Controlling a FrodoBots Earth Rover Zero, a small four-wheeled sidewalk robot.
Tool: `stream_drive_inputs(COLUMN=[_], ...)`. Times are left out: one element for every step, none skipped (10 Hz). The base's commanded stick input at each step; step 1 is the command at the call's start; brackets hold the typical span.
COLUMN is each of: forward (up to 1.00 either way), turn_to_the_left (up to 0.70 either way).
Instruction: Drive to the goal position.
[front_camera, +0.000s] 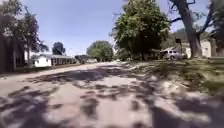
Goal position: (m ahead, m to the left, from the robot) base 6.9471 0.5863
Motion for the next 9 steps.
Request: stream_drive_inputs(forward=[0.7,0.7,0.7,0.7,0.7,0.7,0.7,0.7,0.7], turn_to_the_left=[-0.22,-0.15,-0.07,0.0,0.0,0.0,0.0,0.0,0.0])
